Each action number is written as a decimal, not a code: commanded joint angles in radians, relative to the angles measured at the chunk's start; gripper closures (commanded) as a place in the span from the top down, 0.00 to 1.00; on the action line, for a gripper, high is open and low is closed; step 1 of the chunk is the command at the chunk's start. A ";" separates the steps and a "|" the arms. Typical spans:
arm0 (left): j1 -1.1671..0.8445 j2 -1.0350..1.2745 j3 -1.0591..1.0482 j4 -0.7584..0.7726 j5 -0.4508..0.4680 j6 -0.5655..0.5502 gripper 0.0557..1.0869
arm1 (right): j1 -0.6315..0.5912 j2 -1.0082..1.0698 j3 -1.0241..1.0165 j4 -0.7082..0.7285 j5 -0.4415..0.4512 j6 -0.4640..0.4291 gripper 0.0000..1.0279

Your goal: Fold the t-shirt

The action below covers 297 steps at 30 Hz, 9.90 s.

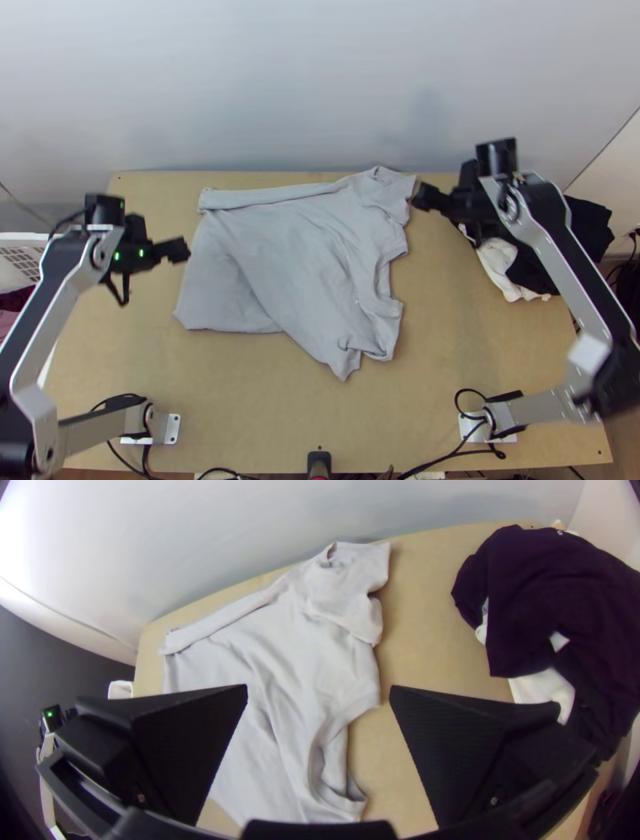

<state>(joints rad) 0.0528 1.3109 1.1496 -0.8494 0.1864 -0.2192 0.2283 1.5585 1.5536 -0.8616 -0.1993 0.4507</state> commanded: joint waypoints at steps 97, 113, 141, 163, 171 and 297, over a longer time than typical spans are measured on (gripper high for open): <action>-0.067 0.412 0.171 0.076 -0.203 -0.155 0.04 | -0.109 0.133 -0.314 0.170 -0.227 0.020 0.96; -0.053 0.430 0.180 0.072 -0.205 -0.151 0.04 | -0.012 -0.048 -0.569 0.133 -0.144 -0.176 0.90; -0.028 0.419 0.206 -0.036 -0.205 -0.137 0.04 | 0.069 -0.006 -0.563 0.285 -0.046 -0.247 0.03; 0.050 -0.090 0.045 -0.545 0.077 0.196 0.04 | 0.013 -0.471 -0.682 -0.321 -0.097 -0.584 0.03; 0.030 -0.162 -0.019 -0.531 0.116 0.142 0.04 | -0.152 -0.423 -0.641 -0.283 -0.097 -0.515 0.88; -0.165 0.821 0.638 -0.042 -0.117 -0.198 0.89 | 0.042 0.066 0.000 0.213 0.038 -0.127 0.96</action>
<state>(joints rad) -0.0814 2.0098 1.7386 -0.8909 0.1123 -0.4019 0.2779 1.5578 1.5234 -0.6819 -0.1871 0.3183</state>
